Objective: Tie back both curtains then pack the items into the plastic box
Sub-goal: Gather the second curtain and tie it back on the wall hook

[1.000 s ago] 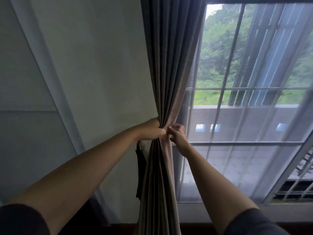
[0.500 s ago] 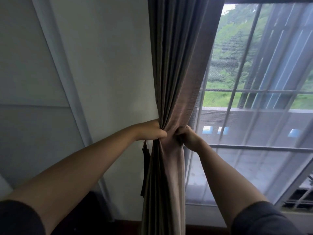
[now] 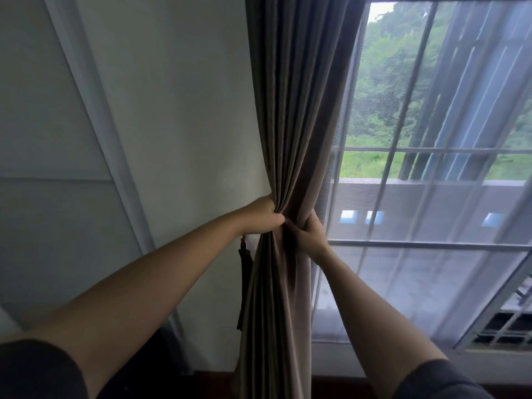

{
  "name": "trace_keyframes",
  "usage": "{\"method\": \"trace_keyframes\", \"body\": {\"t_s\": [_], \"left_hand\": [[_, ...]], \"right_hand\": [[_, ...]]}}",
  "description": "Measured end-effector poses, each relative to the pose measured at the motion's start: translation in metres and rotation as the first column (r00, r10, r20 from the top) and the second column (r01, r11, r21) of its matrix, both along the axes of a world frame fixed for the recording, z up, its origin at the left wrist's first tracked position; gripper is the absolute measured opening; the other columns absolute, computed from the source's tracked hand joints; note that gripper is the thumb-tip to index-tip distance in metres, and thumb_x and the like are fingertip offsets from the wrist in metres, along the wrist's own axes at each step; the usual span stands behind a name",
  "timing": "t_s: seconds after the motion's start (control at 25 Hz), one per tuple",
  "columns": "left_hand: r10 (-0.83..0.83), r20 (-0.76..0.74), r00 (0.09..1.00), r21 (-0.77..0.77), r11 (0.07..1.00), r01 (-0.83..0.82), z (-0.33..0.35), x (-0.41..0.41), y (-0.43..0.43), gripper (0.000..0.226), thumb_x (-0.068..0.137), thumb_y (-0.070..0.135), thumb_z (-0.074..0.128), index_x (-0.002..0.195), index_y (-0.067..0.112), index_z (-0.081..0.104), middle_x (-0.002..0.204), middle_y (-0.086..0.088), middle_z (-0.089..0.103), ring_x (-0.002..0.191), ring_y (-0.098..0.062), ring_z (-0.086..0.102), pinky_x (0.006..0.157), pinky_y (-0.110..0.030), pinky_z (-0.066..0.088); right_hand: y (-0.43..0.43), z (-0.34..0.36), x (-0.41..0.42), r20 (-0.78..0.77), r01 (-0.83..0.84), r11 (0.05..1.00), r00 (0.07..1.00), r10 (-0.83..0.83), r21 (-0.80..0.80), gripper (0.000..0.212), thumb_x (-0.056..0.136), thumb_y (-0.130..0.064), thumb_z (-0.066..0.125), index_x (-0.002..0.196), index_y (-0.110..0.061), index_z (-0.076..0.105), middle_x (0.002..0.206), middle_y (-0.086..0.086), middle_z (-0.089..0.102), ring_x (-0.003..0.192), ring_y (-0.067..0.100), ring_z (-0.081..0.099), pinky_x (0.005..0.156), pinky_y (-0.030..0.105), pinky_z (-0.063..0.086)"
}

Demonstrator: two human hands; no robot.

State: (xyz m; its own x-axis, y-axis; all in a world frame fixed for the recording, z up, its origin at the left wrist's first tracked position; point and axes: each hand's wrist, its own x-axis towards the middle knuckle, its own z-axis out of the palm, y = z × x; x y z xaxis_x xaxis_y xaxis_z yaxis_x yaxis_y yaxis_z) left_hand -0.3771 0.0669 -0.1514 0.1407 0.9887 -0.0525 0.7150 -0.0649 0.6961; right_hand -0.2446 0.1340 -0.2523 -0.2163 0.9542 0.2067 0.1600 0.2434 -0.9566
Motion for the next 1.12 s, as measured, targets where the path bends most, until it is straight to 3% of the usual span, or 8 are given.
{"method": "trace_keyframes", "body": {"t_s": [0.16, 0.32, 0.4, 0.48, 0.64, 0.84, 1.0, 1.12], "left_hand": [[0.039, -0.039, 0.998, 0.024, 0.999, -0.038, -0.005, 0.01, 0.01, 0.061, 0.088, 0.008, 0.042, 0.146, 0.012, 0.024, 0.136, -0.011, 0.046, 0.119, -0.024, 0.048, 0.093, -0.027, 0.04], [0.091, 0.005, 0.996, 0.03, 0.995, -0.091, -0.009, 0.02, 0.018, 0.056, 0.089, 0.008, 0.041, 0.143, 0.005, 0.028, 0.138, -0.017, 0.045, 0.123, -0.029, 0.047, 0.103, -0.034, 0.041], [0.113, 0.064, 0.992, -0.008, 0.994, -0.112, -0.012, 0.024, 0.021, 0.052, 0.088, 0.006, 0.041, 0.139, 0.005, 0.033, 0.133, -0.016, 0.048, 0.12, -0.029, 0.048, 0.101, -0.035, 0.043], [0.106, 0.114, 0.988, -0.026, 0.994, -0.104, -0.014, 0.028, 0.025, 0.054, 0.086, 0.004, 0.041, 0.139, 0.005, 0.033, 0.132, -0.016, 0.048, 0.119, -0.03, 0.048, 0.103, -0.038, 0.043], [0.05, 0.211, 0.976, -0.04, 0.998, -0.043, -0.018, 0.028, 0.029, 0.068, 0.082, -0.002, 0.041, 0.145, 0.013, 0.02, 0.128, -0.012, 0.047, 0.117, -0.028, 0.048, 0.1, -0.037, 0.045], [0.029, 0.325, 0.945, -0.054, 0.998, -0.012, -0.021, 0.017, 0.03, 0.072, 0.074, 0.001, 0.048, 0.14, 0.017, 0.025, 0.11, -0.008, 0.052, 0.099, -0.021, 0.052, 0.081, -0.028, 0.049], [-0.021, 0.291, 0.957, 0.021, 1.0, 0.016, -0.024, -0.002, 0.031, 0.078, 0.064, 0.031, 0.07, 0.134, 0.02, 0.038, 0.12, -0.003, 0.057, 0.11, -0.017, 0.057, 0.096, -0.034, 0.05], [-0.108, 0.402, 0.909, 0.038, 0.994, 0.101, -0.034, -0.019, 0.03, 0.073, 0.074, 0.052, 0.066, 0.136, 0.026, 0.039, 0.127, 0.007, 0.055, 0.115, -0.012, 0.055, 0.1, -0.034, 0.046]], "right_hand": [[-0.033, -0.035, -0.006, -0.098, -0.227, 0.971, 0.971, 0.22, -0.071, 0.07, 0.061, 0.002, 0.046, 0.128, -0.015, 0.042, 0.112, 0.005, 0.061, 0.108, 0.02, 0.058, 0.091, 0.035, 0.05], [-0.044, -0.033, -0.012, -0.091, -0.282, 0.954, 0.958, 0.273, -0.103, 0.06, 0.059, -0.008, 0.061, 0.113, -0.027, 0.041, 0.093, 0.001, 0.062, 0.088, 0.014, 0.062, 0.081, 0.033, 0.054], [-0.048, -0.032, -0.021, 0.034, -0.136, 0.987, 0.99, 0.14, -0.089, 0.063, 0.059, -0.031, 0.077, 0.113, -0.032, 0.044, 0.097, -0.005, 0.064, 0.091, 0.013, 0.063, 0.083, 0.036, 0.054], [-0.053, -0.033, -0.031, 0.135, 0.073, 0.996, 0.989, -0.066, -0.053, 0.066, 0.06, -0.047, 0.077, 0.117, -0.031, 0.046, 0.095, -0.01, 0.064, 0.091, 0.012, 0.062, 0.08, 0.033, 0.052], [-0.059, -0.033, -0.047, 0.194, 0.38, 0.923, 0.911, -0.365, -0.051, 0.048, 0.079, -0.03, 0.059, 0.125, -0.024, 0.048, 0.093, 0.008, 0.069, 0.092, 0.032, 0.063, 0.076, 0.034, 0.048], [-0.053, -0.035, -0.058, 0.303, 0.41, 0.912, 0.866, -0.399, 0.029, 0.043, 0.085, -0.016, 0.048, 0.128, -0.02, 0.047, 0.098, 0.013, 0.069, 0.094, 0.038, 0.062, 0.078, 0.041, 0.05], [-0.041, -0.038, -0.054, 0.399, 0.386, 0.918, 0.831, -0.387, 0.085, 0.039, 0.085, -0.013, 0.045, 0.124, -0.014, 0.049, 0.106, 0.014, 0.067, 0.098, 0.039, 0.061, 0.083, 0.043, 0.048], [-0.037, -0.041, -0.053, 0.428, 0.361, 0.927, 0.825, -0.368, 0.1, 0.033, 0.085, -0.012, 0.047, 0.117, -0.01, 0.05, 0.105, 0.015, 0.067, 0.098, 0.04, 0.061, 0.084, 0.043, 0.047]]}}
